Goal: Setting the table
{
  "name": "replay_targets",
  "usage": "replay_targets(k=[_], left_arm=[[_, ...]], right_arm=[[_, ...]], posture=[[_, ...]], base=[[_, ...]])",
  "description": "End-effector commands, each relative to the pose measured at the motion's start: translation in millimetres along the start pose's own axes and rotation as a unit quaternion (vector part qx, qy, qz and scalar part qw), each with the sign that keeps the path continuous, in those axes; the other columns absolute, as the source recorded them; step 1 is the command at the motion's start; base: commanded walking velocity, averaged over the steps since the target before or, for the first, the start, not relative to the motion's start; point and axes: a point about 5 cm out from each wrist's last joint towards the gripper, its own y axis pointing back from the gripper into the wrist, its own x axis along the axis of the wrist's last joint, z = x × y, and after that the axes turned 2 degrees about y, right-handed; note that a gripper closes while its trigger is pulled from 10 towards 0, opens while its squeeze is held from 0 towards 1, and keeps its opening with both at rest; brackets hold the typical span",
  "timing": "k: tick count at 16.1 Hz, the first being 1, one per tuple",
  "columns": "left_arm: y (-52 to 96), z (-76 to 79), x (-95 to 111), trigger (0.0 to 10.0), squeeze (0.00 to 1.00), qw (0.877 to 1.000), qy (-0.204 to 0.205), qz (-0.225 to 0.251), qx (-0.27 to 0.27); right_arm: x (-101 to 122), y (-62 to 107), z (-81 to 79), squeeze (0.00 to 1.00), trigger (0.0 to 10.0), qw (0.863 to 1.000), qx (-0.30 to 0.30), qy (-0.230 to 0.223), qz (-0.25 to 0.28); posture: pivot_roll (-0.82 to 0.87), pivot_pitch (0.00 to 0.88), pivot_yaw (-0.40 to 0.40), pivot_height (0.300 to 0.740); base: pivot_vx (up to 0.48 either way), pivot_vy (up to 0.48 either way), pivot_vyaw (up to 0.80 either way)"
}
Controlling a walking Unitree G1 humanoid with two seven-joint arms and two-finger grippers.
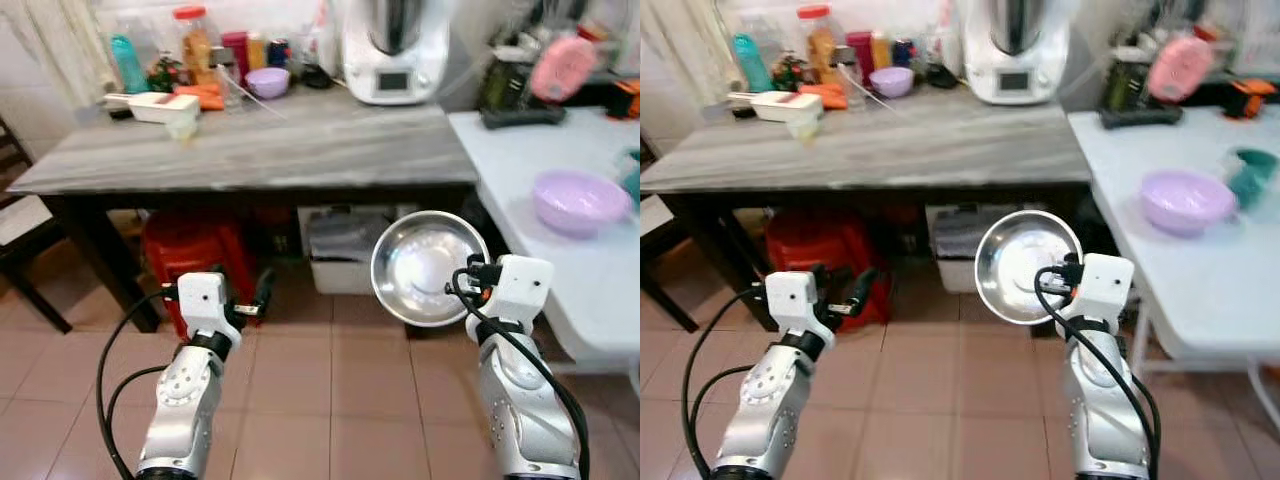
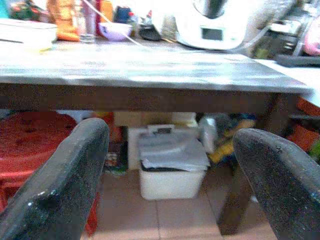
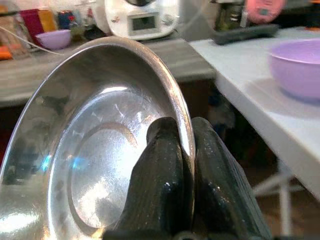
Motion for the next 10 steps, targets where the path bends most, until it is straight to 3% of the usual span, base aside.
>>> replay_targets(k=[1, 7, 10], left_arm=[[1.8, -10.0, 2.9, 10.0, 0.0, 1.0, -0.009, 0.003, 0.015], [0.2, -6.5, 2.3, 10.0, 0.0, 1.0, -0.003, 0.003, 0.01], [-1.2, -4.3, 1.6, 10.0, 0.0, 1.0, -0.002, 0.001, 0.003]], right_arm=[[6.2, -2.6, -11.9, 0.0, 10.0, 1.0, 0.021, -0.007, 0.012], [7.6, -2.2, -9.2, 0.0, 10.0, 1.0, 0.017, -0.005, 0.015], [8.2, -2.4, -8.5, 0.0, 10.0, 1.0, 0.015, -0.005, 0.016]], posture=[[-0.06, 0.0, 0.044, 0.74], [-0.07, 0.0, 0.041, 0.74], [-0.08, 0.0, 0.043, 0.74]], base=[[0.472, 0.0, 0.0], [0.471, 0.0, 0.5], [0.471, 0.0, 0.0]])
